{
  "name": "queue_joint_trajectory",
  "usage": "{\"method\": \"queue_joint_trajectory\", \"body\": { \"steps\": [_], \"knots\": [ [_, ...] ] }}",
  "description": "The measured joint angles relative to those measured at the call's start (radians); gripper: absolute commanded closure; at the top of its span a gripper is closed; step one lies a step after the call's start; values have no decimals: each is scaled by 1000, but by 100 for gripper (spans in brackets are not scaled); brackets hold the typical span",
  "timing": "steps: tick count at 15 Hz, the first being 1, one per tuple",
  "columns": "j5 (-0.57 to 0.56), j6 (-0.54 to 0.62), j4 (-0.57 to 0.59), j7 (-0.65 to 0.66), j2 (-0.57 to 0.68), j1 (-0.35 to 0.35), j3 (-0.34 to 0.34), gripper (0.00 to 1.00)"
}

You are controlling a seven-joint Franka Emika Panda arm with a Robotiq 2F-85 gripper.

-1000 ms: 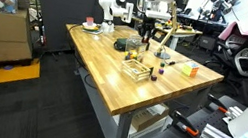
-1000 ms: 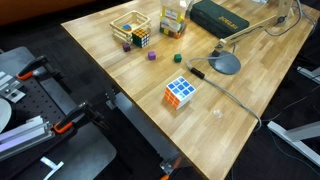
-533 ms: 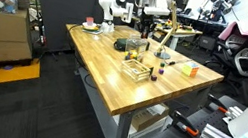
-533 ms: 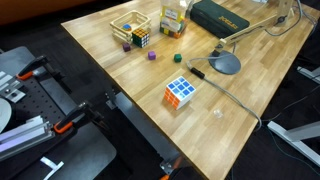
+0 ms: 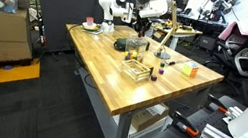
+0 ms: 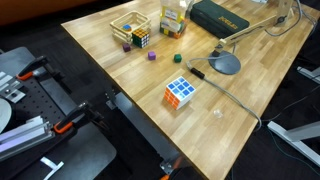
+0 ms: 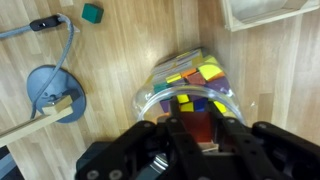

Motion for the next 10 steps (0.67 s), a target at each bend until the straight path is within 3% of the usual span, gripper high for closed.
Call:
{"method": "queue_joint_trajectory", "body": {
  "steps": [5,6,7,10],
  "knots": [
    [-10,-15,178,-13,140,-4,-41,93],
    [-10,-23,208,-18,157,-4,-43,62],
    [-10,-36,233,-22,169,-3,-43,45],
    [-2,-87,280,-33,192,-3,-35,25]
  ]
}}
